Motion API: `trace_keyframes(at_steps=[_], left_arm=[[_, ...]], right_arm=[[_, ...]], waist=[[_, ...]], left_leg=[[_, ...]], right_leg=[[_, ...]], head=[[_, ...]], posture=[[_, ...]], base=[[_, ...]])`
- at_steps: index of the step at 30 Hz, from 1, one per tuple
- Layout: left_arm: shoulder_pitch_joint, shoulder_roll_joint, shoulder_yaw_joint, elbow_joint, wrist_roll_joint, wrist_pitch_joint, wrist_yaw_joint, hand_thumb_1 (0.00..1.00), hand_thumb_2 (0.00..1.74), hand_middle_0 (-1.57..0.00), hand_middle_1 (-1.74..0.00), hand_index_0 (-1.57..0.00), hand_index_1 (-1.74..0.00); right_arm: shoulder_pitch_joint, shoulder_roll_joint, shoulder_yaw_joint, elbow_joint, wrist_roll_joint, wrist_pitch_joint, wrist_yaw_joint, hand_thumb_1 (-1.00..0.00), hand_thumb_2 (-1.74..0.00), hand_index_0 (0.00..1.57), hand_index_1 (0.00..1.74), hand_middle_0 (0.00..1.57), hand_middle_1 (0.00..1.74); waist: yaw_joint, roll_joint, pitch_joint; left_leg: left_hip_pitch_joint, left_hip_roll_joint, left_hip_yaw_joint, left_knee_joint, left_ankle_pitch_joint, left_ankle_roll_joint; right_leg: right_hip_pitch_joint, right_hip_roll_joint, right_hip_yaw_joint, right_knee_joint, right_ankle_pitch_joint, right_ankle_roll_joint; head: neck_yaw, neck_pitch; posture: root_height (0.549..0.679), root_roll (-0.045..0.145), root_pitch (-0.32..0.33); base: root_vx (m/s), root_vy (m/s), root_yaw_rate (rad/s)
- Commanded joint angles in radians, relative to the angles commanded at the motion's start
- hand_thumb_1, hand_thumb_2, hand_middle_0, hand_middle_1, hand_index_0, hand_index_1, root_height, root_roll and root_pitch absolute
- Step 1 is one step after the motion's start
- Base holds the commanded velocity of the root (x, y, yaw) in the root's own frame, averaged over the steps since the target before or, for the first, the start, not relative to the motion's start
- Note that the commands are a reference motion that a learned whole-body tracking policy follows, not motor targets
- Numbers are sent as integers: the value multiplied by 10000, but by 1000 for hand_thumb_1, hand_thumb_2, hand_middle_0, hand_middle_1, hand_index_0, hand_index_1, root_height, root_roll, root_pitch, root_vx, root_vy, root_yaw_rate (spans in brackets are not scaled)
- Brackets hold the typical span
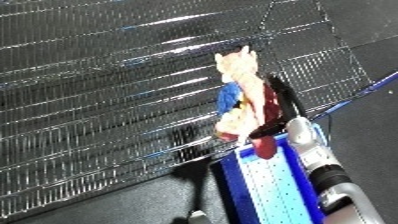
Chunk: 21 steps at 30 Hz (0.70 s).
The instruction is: Pick up the object and place it into the box
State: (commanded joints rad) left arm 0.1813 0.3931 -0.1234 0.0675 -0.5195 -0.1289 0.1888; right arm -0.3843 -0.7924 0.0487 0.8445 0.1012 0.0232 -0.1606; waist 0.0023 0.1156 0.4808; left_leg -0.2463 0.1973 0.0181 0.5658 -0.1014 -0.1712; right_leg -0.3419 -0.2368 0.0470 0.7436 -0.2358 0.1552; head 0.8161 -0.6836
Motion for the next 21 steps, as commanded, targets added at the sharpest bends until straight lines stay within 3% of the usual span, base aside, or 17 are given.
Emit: trace_keyframes(at_steps=[7, 12, 21], left_arm=[[-28, 39, -174, 12, -2, -12, -64, 1000, 1740, -1570, -1740, -1570, -1740], [-31, 6, -143, 84, -9, -27, -23, 1000, 1740, -1570, -1740, -1570, -1740], [33, -93, 7, 270, 38, -46, 19, 1000, 1740, -1570, -1740, -1570, -1740]], right_arm=[[-928, 263, 871, 1621, -252, 53, 307, 0, 0, 0, 0, 0, 0], [-1240, 498, 1070, 2147, -73, -119, 337, -250, -435, 393, 435, 393, 435], [-930, 738, 877, 1664, -1, -223, 130, -700, -1218, 1099, 1218, 1099, 1218]], waist=[[122, 133, 25], [150, 120, 64], [116, -36, 107]], left_leg=[[-64, -27, -26, 13, -6, -14], [-86, -14, -58, 22, -19, -16], [-69, 62, -52, 33, -42, -27]], right_leg=[[8, -1, -38, -24, -10, -9], [36, 11, -77, -26, -10, -4], [127, 41, -135, -86, 0, -1]], head=[[116, 151], [-3, 259], [-279, 322]], posture=[[629, 58, -142], [629, 55, -140], [630, 50, -141]], base=[[10, -2, 31], [7, -4, 26], [-1, 3, -6]])
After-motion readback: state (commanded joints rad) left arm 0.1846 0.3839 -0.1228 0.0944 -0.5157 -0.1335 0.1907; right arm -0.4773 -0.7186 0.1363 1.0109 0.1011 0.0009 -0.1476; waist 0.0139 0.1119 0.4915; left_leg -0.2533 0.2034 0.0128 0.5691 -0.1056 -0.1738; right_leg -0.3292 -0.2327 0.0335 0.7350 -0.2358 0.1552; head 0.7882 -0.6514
